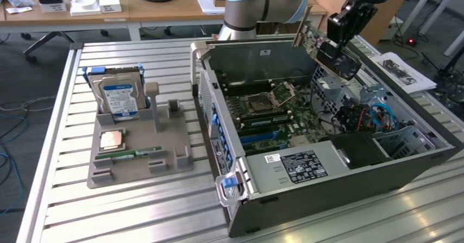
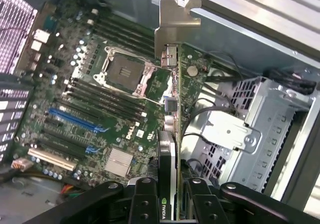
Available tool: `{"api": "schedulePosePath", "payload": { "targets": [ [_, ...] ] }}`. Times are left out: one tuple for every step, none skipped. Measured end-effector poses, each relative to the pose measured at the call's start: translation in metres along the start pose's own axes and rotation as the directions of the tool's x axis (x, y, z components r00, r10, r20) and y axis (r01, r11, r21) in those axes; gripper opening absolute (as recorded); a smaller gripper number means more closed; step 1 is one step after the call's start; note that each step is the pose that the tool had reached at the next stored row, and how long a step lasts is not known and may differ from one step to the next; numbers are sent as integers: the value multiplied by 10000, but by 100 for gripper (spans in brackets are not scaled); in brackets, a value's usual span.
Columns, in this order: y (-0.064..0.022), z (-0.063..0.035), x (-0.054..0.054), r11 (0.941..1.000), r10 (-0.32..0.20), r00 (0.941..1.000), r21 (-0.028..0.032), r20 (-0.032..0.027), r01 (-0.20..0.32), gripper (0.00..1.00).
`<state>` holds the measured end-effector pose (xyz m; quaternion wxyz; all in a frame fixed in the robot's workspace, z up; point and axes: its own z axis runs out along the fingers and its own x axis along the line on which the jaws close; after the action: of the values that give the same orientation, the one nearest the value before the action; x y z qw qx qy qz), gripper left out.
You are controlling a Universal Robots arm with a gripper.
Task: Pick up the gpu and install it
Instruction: 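Insert the gpu into the slot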
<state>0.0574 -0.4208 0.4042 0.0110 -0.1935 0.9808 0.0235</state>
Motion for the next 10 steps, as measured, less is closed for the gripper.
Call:
{"api": "schedulePosePath", "payload": {
  "targets": [
    [0,1,0,9998,-179,9998,-6,-7,179,27],
    [0,2,0,9994,-360,9994,-12,-14,360,27],
    [0,3,0,9985,-549,9985,-19,-21,549,27],
    [0,3,0,9973,-729,9973,-24,-30,729,27],
    [0,4,0,9959,-908,9959,-30,-36,908,27],
    [0,4,0,9940,-1092,9940,-37,-43,1092,27],
    [0,5,0,9919,-1270,9919,-44,-49,1270,27],
    [0,5,0,9895,-1448,9895,-50,-57,1447,27],
    [0,6,0,9867,-1626,9867,-57,-63,1626,27],
    [0,7,0,9834,-1813,9834,-64,-69,1813,27]
  ]
}}
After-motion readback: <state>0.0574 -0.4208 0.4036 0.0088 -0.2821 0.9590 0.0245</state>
